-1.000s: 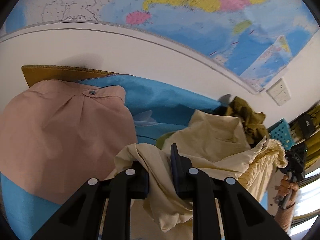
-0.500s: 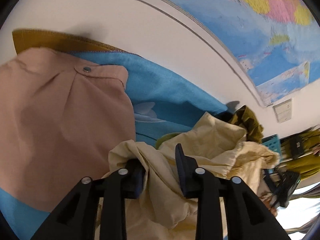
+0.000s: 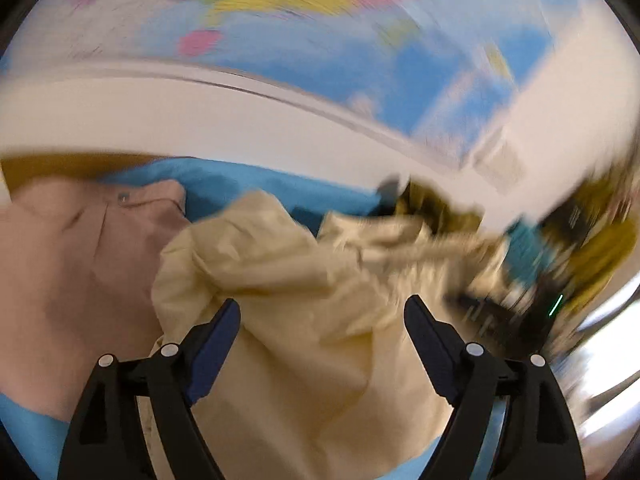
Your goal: Fold large clothes
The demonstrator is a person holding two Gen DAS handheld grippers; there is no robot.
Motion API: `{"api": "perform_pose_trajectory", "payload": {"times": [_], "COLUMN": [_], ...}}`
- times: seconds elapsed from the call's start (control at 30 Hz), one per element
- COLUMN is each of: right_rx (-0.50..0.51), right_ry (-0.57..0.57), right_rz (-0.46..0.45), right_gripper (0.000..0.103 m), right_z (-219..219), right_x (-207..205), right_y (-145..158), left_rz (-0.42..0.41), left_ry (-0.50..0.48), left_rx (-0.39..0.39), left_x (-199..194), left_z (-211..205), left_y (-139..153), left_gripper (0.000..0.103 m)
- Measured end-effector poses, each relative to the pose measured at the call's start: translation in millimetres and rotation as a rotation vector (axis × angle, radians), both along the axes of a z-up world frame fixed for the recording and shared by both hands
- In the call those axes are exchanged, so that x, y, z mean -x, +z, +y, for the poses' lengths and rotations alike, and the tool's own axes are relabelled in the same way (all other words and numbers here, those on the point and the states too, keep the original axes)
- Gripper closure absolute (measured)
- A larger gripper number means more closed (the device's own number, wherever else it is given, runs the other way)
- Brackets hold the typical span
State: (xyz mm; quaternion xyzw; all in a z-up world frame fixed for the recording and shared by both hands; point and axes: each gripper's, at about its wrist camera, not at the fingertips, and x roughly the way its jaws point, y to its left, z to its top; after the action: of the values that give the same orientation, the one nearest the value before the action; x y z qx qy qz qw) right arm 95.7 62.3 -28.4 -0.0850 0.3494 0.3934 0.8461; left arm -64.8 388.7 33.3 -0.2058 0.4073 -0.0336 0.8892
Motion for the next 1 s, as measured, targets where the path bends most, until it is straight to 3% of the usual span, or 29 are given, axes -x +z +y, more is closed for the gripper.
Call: {"api": "perform_pose_trajectory", "payload": {"times": [0.1, 0.13, 0.17, 0.2, 0.23, 0.27, 0.4, 0.47, 0.53, 0.6, 0.63, 0.67, 0.7, 0.73, 0.83, 0.93, 1.0], "right_rx": [-0.053, -0.063, -0.082, -0.102, -0.122, -0.136, -0.092, -0.03, -0.044, -0.09, -0.121, -0.149, -0.179, -0.198, -0.249, -0.274, -0.292], "right_ry": [-0.013, -0.011, -0.013, -0.016, -0.022, -0.03, -0.045, -0.052, -0.043, -0.039, -0.024, -0.022, -0.024, -0.025, -0.063, -0.157, -0.184], "right_rz": [-0.023, -0.042, -0.063, -0.085, -0.106, -0.12, -0.078, -0.001, 0.02, 0.023, 0.012, -0.002, -0.024, -0.049, -0.051, -0.003, 0.078], "right_gripper": [0.101, 0.101, 0.101, 0.101, 0.101, 0.102, 0.102, 0.101, 0.102, 0.089, 0.08, 0.053, 0.037, 0.036, 0.025, 0.018, 0.013], "right_z": [-2, -1, 0, 0, -1, -1, 10, 16, 11, 2, -8, -19, -33, -50, -100, -155, -180], "right_x": [-5, -3, -1, -1, -1, -3, -21, -34, -35, -29, -22, -15, -4, 8, 30, 44, 46], "right_y": [18, 25, 34, 43, 52, 57, 41, 13, 10, 18, 27, 34, 42, 49, 51, 31, 9], "left_rz": [0.083, 0.099, 0.119, 0.141, 0.166, 0.185, 0.18, 0.21, 0.202, 0.162, 0.128, 0.059, 0.018, -0.044, -0.114, -0.091, -0.056], "left_ry": [-0.077, -0.095, -0.102, -0.102, -0.099, -0.091, 0.033, 0.053, 0.043, 0.038, 0.033, 0.036, 0.046, 0.077, 0.166, 0.231, 0.24], "left_rx": [-0.152, -0.19, -0.235, -0.26, -0.269, -0.247, -0.261, -0.223, -0.235, -0.217, -0.192, -0.168, -0.173, -0.215, -0.348, -0.369, -0.334], "left_x": [-19, -25, -33, -41, -49, -60, -84, -91, -86, -73, -65, -45, -35, -14, 41, 76, 86], "left_z": [-35, -43, -51, -53, -54, -52, -31, -24, -24, -23, -21, -16, -18, -15, -4, 14, 25], "left_y": [-19, -25, -32, -39, -44, -51, -61, -70, -73, -63, -56, -43, -38, -27, -19, -31, -44], "left_gripper": [0.024, 0.033, 0.051, 0.062, 0.086, 0.102, 0.101, 0.101, 0.101, 0.09, 0.07, 0.048, 0.038, 0.025, 0.021, 0.015, 0.014]}}
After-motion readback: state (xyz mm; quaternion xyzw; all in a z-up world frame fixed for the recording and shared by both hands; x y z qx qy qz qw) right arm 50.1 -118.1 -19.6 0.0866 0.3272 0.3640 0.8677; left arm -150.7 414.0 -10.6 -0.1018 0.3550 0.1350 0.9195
